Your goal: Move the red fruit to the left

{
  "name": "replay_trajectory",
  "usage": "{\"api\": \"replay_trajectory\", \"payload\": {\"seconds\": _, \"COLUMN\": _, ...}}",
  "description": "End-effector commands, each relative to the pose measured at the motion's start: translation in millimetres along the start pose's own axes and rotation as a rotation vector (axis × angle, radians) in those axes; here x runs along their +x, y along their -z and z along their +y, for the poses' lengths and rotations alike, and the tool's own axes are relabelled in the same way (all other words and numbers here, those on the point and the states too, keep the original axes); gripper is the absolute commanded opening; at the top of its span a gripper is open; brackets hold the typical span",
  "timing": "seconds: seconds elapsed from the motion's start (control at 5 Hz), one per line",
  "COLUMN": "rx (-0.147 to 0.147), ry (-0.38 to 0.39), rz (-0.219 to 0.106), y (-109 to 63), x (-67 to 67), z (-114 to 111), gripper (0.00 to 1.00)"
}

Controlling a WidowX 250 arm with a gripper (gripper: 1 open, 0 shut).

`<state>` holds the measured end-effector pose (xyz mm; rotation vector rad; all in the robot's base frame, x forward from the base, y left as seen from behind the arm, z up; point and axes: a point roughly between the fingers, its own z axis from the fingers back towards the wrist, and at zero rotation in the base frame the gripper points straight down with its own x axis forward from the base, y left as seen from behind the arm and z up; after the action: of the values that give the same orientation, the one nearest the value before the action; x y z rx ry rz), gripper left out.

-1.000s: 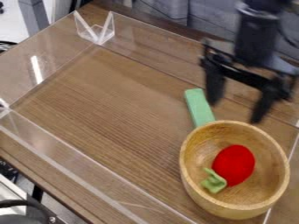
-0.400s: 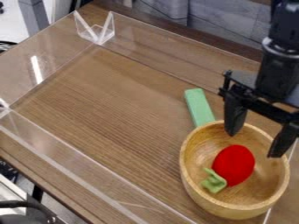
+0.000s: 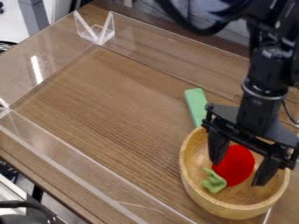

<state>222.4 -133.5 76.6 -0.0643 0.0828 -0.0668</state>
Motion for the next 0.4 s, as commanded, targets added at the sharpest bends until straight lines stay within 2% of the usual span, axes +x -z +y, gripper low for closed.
{"api": "replay_trajectory", "payload": {"seconds": 0.0, "rx": -0.027, "ry": 0.013, "rz": -0.088, "y": -12.3, "x": 9.0, "z": -2.9, "gripper": 1.0}}
{"api": "replay_trajectory", "payload": {"seconds": 0.2, "rx": -0.031, "ry": 0.009, "rz": -0.106, "y": -12.0, "x": 12.9, "z": -2.1, "gripper": 1.0}}
